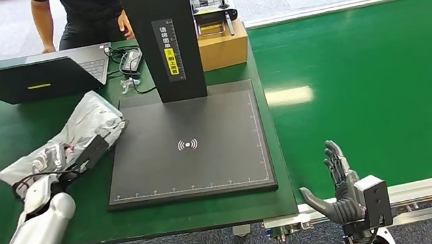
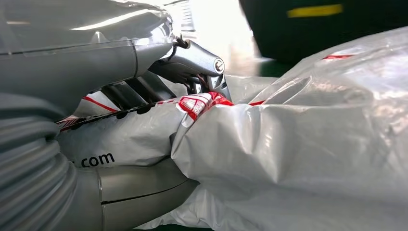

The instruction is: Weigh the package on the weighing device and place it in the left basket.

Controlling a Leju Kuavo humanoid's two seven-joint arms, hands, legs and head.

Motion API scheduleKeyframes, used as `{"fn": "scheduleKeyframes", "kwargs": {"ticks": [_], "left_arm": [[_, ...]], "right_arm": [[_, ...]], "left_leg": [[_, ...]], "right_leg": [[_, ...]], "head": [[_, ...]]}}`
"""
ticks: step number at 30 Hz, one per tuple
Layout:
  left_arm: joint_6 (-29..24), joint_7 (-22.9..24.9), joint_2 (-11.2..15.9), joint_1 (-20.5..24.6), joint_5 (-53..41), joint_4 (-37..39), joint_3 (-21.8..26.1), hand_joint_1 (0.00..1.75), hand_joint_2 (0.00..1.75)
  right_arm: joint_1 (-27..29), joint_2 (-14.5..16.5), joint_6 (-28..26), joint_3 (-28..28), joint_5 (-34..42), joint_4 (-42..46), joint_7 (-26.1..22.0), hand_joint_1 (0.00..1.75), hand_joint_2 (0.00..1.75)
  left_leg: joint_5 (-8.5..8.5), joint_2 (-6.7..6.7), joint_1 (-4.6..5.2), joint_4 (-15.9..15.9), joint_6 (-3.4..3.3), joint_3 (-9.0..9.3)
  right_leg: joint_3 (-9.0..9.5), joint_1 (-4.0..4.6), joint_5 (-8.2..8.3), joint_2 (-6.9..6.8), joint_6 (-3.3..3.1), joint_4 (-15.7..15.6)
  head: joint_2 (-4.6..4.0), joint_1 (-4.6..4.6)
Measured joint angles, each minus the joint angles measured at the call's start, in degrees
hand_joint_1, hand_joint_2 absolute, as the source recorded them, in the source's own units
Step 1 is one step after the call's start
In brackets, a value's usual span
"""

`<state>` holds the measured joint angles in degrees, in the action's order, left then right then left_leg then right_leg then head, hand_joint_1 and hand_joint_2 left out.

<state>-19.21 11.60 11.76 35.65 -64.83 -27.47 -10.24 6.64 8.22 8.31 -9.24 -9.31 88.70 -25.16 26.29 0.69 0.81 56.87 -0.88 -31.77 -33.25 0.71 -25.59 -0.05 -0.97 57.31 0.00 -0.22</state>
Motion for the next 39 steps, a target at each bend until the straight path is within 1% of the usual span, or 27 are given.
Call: {"fn": "scheduleKeyframes", "kwargs": {"ticks": [3,4,5,7,8,9,12,15,18,21,23,26,31,34,37,39], "left_arm": [[-1.0,0.1,2.0,-3.6,-1.0,-1.5,6.1,1.75,1.75],[-1.1,-0.1,2.5,-4.8,-1.5,-2.3,8.3,1.46,1.75],[-1.1,-0.3,2.8,-5.8,-2.0,-3.1,10.5,1.08,1.75],[-1.0,-1.1,3.0,-7.7,-2.7,-4.9,14.3,0.21,1.75],[-0.8,-1.8,3.0,-8.6,-2.8,-5.8,15.8,0.05,1.75],[-0.7,-2.7,2.9,-9.4,-2.8,-6.8,17.4,0.00,1.75],[-1.0,-5.3,2.4,-11.2,-2.4,-9.6,21.0,0.00,1.75],[-2.9,-8.8,1.3,-13.0,-0.8,-12.8,23.3,0.00,1.75],[-3.7,-14.4,-1.0,-15.1,4.0,-17.3,25.0,0.00,1.75],[-2.4,-19.1,-3.4,-17.1,9.3,-21.9,25.8,0.00,1.75],[0.0,-23.1,-5.0,-18.3,15.5,-25.0,26.1,0.00,1.75],[5.3,-29.3,-7.5,-20.1,28.3,-29.4,26.2,0.00,1.75],[13.8,-36.9,-11.2,-23.7,47.5,-36.1,25.6,0.00,1.75],[19.3,-39.2,-13.2,-26.1,55.4,-40.0,24.1,0.00,1.75],[25.3,-39.6,-14.9,-28.3,61.1,-42.7,21.8,0.00,1.75],[27.3,-39.6,-16.0,-29.6,63.1,-43.7,20.1,0.00,1.75]], "right_arm": [[0.5,0.0,-0.2,-0.1,0.0,0.5,0.2,0.00,1.75],[0.6,0.0,-0.2,-0.1,0.0,0.6,0.3,0.00,1.75],[0.7,0.0,-0.2,-0.2,0.0,0.8,0.4,0.00,1.75],[0.7,0.0,-0.2,-0.2,-0.1,1.1,0.5,0.00,1.75],[0.7,0.0,-0.2,-0.2,-0.2,1.3,0.6,0.00,1.75],[0.7,0.1,-0.2,-0.2,-0.2,1.4,0.7,0.00,1.75],[0.7,0.2,-0.1,-0.1,-0.3,1.7,0.9,0.00,1.75],[0.7,0.3,0.0,-0.1,-0.5,1.9,1.1,0.00,1.75],[0.6,0.4,0.3,0.1,-0.3,2.2,0.8,0.00,1.75],[0.5,0.5,0.5,0.2,0.1,2.2,0.4,0.00,1.75],[0.3,0.5,0.7,0.2,0.4,2.2,0.1,0.00,1.75],[0.0,0.5,0.9,0.3,0.8,2.1,-0.3,0.00,1.75],[-0.5,0.5,1.0,0.3,1.1,2.1,-0.9,0.00,1.75],[-1.0,0.5,1.1,0.4,1.1,2.1,-1.2,0.00,1.75],[-1.4,0.5,1.2,0.5,1.1,2.1,-1.5,0.00,1.75],[-1.7,0.5,1.3,0.7,1.1,2.1,-1.5,0.00,1.75]], "left_leg": [[0.02,0.08,0.00,0.0,0.03,-0.02],[0.03,0.08,0.00,0.0,0.04,-0.03],[0.03,0.06,0.00,0.0,0.04,-0.05],[0.03,0.02,0.00,0.0,0.03,-0.08],[0.03,0.01,0.01,0.0,0.03,-0.09],[0.03,0.01,0.01,0.0,0.03,-0.09],[0.04,0.02,0.02,0.0,0.01,-0.09],[0.04,0.01,0.04,0.0,0.00,-0.09],[0.05,0.00,0.06,0.0,-0.01,-0.09],[0.06,-0.01,0.06,0.0,-0.02,-0.10],[0.06,-0.02,0.06,0.0,-0.02,-0.11],[0.06,-0.03,0.06,0.0,-0.02,-0.11],[0.07,-0.03,0.06,0.0,-0.03,-0.11],[0.07,-0.04,0.06,0.0,-0.03,-0.11],[0.07,-0.05,0.07,0.0,-0.03,-0.11],[0.07,-0.05,0.07,0.0,-0.03,-0.11]], "right_leg": [[-0.07,0.00,-0.01,0.09,-0.01,0.0],[-0.09,0.00,-0.01,0.08,-0.01,0.0],[-0.10,0.00,-0.02,0.06,0.00,0.0],[-0.11,-0.01,-0.02,0.01,0.00,0.0],[-0.11,-0.01,-0.02,0.01,0.00,0.0],[-0.11,-0.01,-0.02,0.01,0.00,0.0],[-0.10,-0.03,-0.01,0.02,0.01,0.0],[-0.09,-0.05,-0.01,0.00,0.02,0.0],[-0.09,-0.07,-0.01,0.00,0.02,0.0],[-0.10,-0.07,-0.01,0.00,0.02,0.0],[-0.10,-0.07,-0.01,-0.01,0.02,0.0],[-0.09,-0.08,-0.01,-0.03,0.02,0.0],[-0.10,-0.08,-0.01,-0.03,0.02,0.0],[-0.10,-0.08,-0.01,-0.04,0.02,0.0],[-0.09,-0.08,-0.02,-0.06,0.03,0.0],[-0.09,-0.09,-0.02,-0.06,0.03,0.0]], "head": [[0.00,-0.01],[0.00,-0.01],[0.00,0.00],[0.00,0.00],[0.00,0.00],[0.00,-0.01],[0.00,0.00],[0.00,0.00],[0.00,0.00],[0.00,-0.01],[0.00,0.00],[0.00,0.00],[0.00,0.00],[0.00,0.00],[0.00,0.00],[0.00,0.00]]}}
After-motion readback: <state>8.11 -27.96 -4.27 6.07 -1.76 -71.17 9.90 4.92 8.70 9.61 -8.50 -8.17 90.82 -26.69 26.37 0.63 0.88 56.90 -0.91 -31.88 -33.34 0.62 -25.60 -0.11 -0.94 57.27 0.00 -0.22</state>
